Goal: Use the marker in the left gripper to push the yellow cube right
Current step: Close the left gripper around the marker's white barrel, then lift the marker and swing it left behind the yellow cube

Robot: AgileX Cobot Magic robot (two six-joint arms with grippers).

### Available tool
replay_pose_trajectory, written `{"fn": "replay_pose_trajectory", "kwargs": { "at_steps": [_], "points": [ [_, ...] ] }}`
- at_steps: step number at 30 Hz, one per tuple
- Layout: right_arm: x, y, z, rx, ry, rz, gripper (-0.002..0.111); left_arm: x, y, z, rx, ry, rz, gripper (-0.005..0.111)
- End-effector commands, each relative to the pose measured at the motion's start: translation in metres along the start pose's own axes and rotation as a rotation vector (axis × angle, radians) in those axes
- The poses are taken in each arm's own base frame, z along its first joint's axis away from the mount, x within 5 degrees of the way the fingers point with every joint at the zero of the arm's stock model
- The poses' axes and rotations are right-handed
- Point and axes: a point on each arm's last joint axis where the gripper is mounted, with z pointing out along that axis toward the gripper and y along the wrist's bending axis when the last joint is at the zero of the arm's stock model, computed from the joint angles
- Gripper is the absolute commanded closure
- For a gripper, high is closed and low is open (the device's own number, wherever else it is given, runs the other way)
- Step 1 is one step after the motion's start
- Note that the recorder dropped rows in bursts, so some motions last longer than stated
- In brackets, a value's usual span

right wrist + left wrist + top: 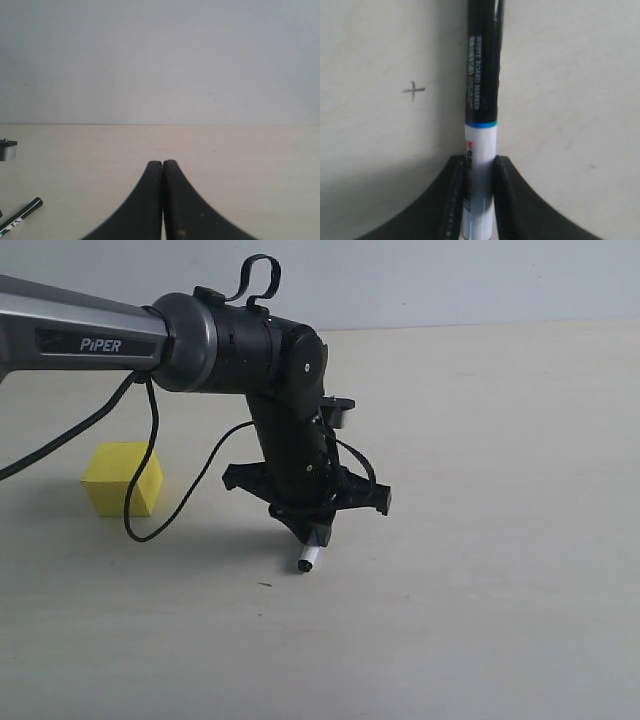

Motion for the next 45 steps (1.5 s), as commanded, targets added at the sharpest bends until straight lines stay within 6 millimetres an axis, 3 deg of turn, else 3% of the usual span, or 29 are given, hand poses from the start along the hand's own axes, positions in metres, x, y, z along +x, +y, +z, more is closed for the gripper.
{"fn": "replay_pose_trajectory", "kwargs": {
  "at_steps": [1, 5, 21, 24, 28, 32, 35, 39, 42, 45],
  "points": [
    [0.001, 0.000, 0.000, -0.001, -0.008, -0.002, 0.108, 0.001, -0.002, 0.003, -0.003, 0.007, 0.012, 0.088],
    [0.001, 0.000, 0.000, -0.001, -0.008, -0.002, 0.108, 0.001, -0.002, 0.003, -0.004, 0.011, 0.012, 0.079],
    [0.001, 0.000, 0.000, -0.001, -0.008, -0.002, 0.108, 0.002, -0.002, 0.003, -0.002, 0.023, 0.008, 0.079],
    [0.001, 0.000, 0.000, -0.001, -0.008, -0.002, 0.108, 0.002, -0.002, 0.006, -0.004, 0.029, 0.006, 0.084],
    [0.001, 0.000, 0.000, -0.001, -0.008, -0.002, 0.108, 0.003, -0.001, 0.014, -0.006, 0.049, 0.027, 0.106],
    [0.001, 0.000, 0.000, -0.001, -0.008, -0.002, 0.108, 0.003, -0.002, 0.009, 0.000, 0.046, 0.065, 0.107],
    [0.001, 0.000, 0.000, -0.001, -0.008, -0.002, 0.108, 0.001, -0.003, -0.018, 0.005, 0.005, 0.141, 0.107],
    [0.001, 0.000, 0.000, -0.001, -0.008, -0.002, 0.108, -0.001, 0.002, -0.087, -0.082, -0.064, 0.437, 0.107],
    [0.001, 0.000, 0.000, -0.001, -0.008, -0.002, 0.108, 0.010, 0.009, -0.139, -0.122, -0.110, 0.715, 0.107],
    [0.001, 0.000, 0.000, -0.001, -0.008, -0.002, 0.108, 0.017, 0.027, -0.180, -0.143, -0.174, 0.837, 0.107]
  ]
}}
